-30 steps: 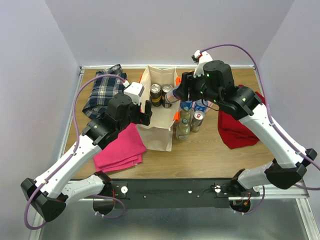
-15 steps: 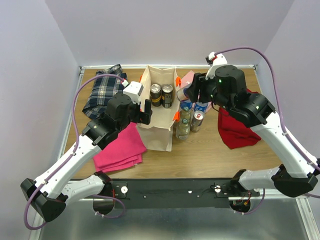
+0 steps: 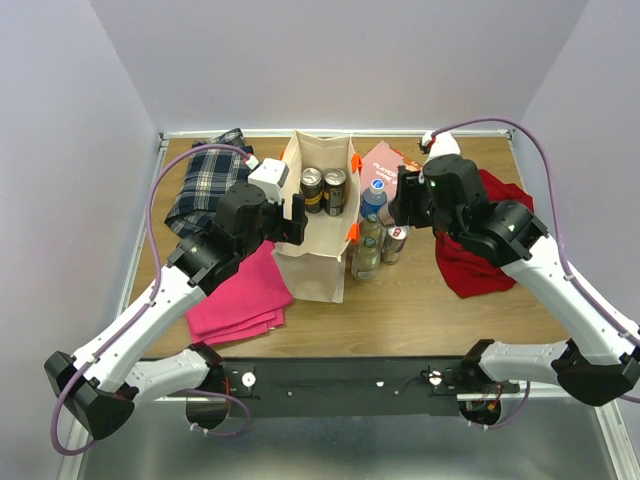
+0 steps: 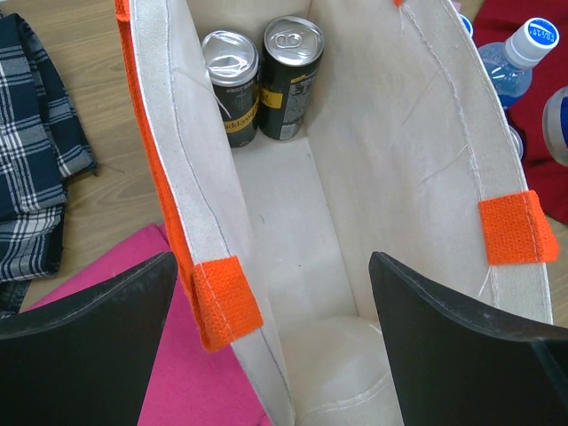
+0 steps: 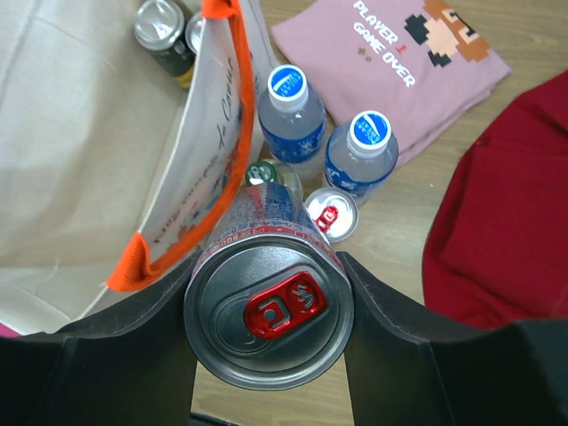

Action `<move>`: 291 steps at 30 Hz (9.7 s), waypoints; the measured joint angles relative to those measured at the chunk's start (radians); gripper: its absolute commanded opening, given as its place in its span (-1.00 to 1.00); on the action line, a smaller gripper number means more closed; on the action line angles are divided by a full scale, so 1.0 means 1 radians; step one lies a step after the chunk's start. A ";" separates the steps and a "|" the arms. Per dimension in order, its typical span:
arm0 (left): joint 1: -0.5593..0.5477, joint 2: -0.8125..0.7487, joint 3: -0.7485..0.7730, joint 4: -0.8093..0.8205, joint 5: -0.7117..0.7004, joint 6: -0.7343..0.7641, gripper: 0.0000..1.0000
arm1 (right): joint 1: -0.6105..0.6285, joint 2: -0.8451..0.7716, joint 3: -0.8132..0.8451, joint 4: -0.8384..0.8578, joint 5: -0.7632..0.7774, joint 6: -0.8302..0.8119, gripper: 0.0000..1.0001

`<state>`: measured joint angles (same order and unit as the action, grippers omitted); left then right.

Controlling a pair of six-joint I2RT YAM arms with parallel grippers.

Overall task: Take the beverage out of the canvas bag
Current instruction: Place the drink at the center of the board.

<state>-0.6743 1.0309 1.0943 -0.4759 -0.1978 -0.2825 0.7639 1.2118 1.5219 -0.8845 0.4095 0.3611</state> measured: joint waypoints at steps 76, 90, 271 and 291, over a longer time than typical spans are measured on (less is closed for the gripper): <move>0.000 0.016 0.005 0.026 0.000 -0.017 0.98 | 0.185 -0.071 -0.363 -0.036 0.369 0.358 -0.99; 0.000 0.010 0.005 0.026 0.000 -0.017 0.98 | 0.204 -0.058 -0.475 -0.007 0.398 0.444 -0.99; 0.000 -0.006 -0.011 0.026 -0.084 -0.029 0.98 | 0.050 -0.106 -0.478 0.298 0.267 0.313 0.72; 0.000 0.030 -0.023 0.002 -0.147 -0.054 0.98 | 0.050 -0.031 -0.266 0.311 0.137 0.171 0.74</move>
<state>-0.6743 1.0607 1.0710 -0.4736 -0.3447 -0.3367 0.8139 1.1809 1.2564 -0.5732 0.5468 0.5320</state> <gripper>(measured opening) 0.990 0.867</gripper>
